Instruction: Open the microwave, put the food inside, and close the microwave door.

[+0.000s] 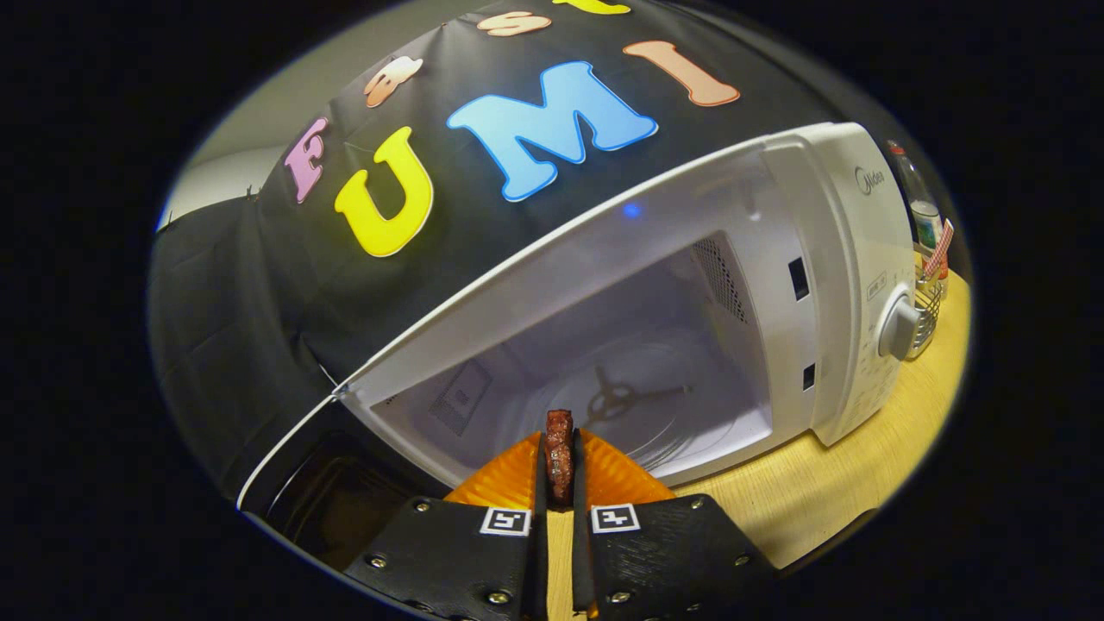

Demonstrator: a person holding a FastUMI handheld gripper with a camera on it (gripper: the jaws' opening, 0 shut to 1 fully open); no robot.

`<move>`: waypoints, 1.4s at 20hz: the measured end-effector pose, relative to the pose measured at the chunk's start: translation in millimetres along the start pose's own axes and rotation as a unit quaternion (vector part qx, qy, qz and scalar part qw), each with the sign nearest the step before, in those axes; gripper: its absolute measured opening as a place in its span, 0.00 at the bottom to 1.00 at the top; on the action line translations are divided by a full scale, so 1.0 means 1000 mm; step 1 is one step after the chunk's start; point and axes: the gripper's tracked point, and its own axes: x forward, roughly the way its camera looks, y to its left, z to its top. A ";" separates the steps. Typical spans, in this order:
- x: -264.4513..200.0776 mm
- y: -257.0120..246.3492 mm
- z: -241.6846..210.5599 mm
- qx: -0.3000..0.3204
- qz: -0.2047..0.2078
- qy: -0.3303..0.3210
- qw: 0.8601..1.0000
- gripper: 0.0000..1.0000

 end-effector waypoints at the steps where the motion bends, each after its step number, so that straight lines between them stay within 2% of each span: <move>1: 0.006 -0.004 -0.002 0.007 -0.004 0.001 1.000 0.11; 7: 0.031 -0.019 -0.001 0.032 -0.012 -0.002 0.999 0.14; 9: 0.036 -0.033 -0.003 0.020 -0.036 0.004 0.999 0.22; 10: 0.038 -0.037 -0.002 0.014 -0.042 0.004 0.999 0.32; 11: 0.040 -0.043 0.001 0.004 -0.054 0.002 0.999 0.33; 13: 0.046 -0.055 0.002 -0.033 -0.083 0.002 0.996 0.64; 14: 0.045 -0.058 0.004 -0.059 -0.095 0.001 0.994 0.84; 16: 0.044 -0.059 0.011 -0.111 -0.105 -0.009 0.988 0.98; 19: 0.034 -0.040 0.023 -0.139 -0.088 -0.030 0.986 0.97; 22: 0.018 -0.026 0.019 -0.148 -0.071 -0.017 0.986 0.98; 28: -0.054 0.013 0.032 -0.197 -0.051 -0.029 0.979 0.98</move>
